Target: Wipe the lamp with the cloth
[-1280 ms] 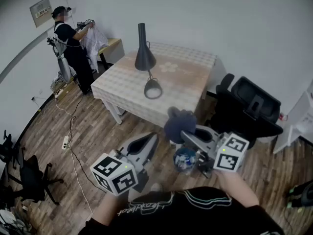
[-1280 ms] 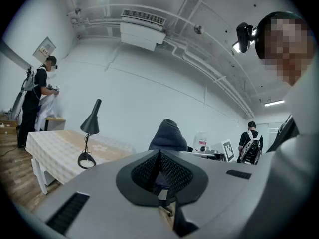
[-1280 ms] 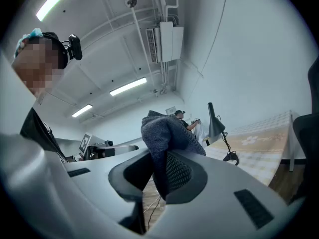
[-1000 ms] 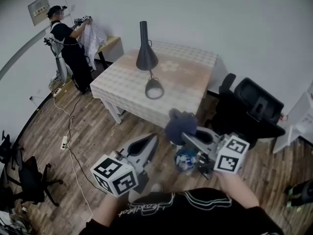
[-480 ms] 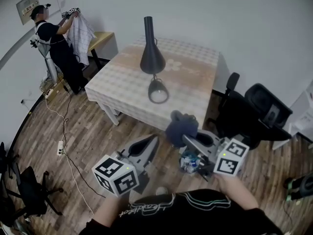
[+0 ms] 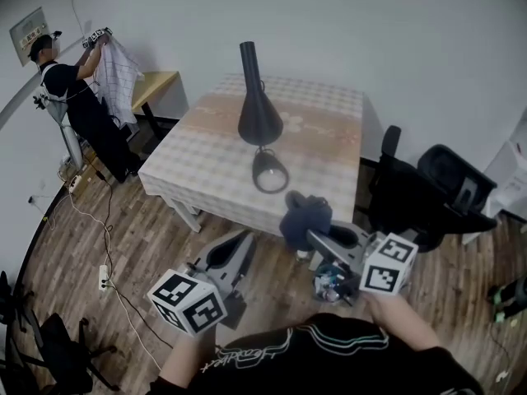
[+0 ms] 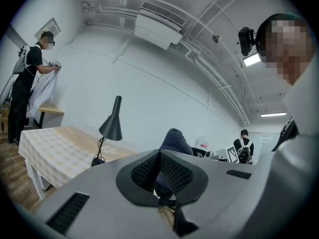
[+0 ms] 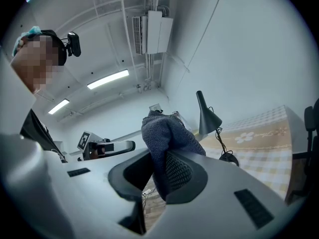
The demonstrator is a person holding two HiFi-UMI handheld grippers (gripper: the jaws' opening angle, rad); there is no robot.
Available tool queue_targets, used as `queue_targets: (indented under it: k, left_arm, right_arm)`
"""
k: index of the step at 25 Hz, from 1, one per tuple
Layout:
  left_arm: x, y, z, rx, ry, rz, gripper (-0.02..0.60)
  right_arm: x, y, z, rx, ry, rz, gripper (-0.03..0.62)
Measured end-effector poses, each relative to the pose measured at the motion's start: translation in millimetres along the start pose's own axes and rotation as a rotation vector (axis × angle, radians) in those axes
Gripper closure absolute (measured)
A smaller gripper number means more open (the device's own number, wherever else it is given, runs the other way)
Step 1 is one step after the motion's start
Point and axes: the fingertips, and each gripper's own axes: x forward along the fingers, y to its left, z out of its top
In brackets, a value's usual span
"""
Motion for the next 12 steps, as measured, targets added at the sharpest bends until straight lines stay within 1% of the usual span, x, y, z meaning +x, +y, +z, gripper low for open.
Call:
queue_targets:
  k: [2, 6, 12]
  left_arm:
    - [6.6, 4.7, 1.8, -0.002, -0.003, 0.001, 0.581]
    - [31.2, 12.2, 15.7, 0.002, -0.004, 0.009, 0.581]
    - [77.6, 46.4, 27.5, 0.017, 0.008, 0.044, 0.581]
  right_arm:
    - [2.4, -9.7, 5.5, -0.002, -0.006, -0.008, 0.537]
    - [7.6, -33.6, 34.3, -0.01, -0.026, -0.006, 0.537]
    - [34.5, -96.6, 61.1, -0.002, -0.067, 0.001, 0.537]
